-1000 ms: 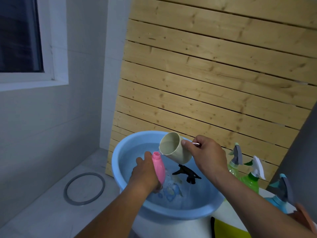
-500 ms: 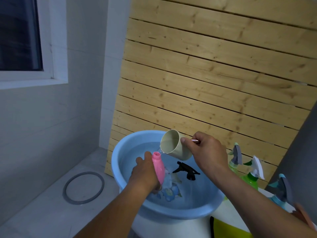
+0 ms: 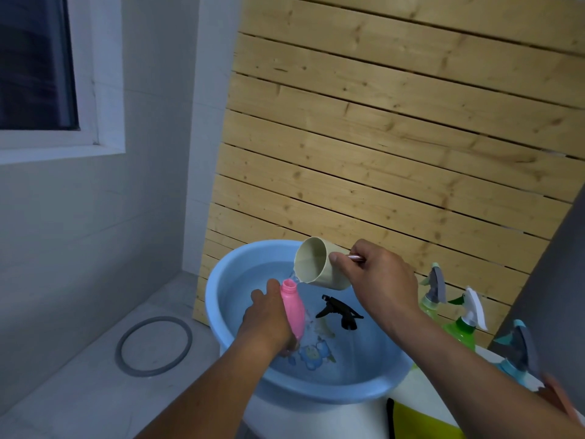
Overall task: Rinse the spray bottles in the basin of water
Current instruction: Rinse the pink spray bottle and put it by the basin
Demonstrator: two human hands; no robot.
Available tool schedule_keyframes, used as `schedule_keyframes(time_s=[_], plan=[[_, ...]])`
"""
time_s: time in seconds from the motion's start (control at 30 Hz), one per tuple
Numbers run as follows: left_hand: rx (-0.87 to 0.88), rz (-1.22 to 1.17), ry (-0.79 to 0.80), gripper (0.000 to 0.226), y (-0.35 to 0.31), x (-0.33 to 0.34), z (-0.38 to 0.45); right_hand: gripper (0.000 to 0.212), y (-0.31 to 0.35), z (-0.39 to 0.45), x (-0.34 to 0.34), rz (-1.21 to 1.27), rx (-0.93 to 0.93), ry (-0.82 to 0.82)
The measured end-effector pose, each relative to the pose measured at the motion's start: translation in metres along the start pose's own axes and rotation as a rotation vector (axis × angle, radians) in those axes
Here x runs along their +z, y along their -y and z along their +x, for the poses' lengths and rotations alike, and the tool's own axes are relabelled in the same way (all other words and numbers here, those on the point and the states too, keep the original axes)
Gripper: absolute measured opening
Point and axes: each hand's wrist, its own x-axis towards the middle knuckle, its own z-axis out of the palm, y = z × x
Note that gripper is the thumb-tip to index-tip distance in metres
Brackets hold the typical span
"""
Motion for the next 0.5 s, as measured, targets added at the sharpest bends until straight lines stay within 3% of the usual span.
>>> schedule_keyframes(time_s=[0.5], plan=[[-0.003,0.019,0.006,0.094,-0.0016,-0.0008,0.0000,0.036,0.0026,-0.0015,-0.0019,-0.104,-0.141,-0.046]])
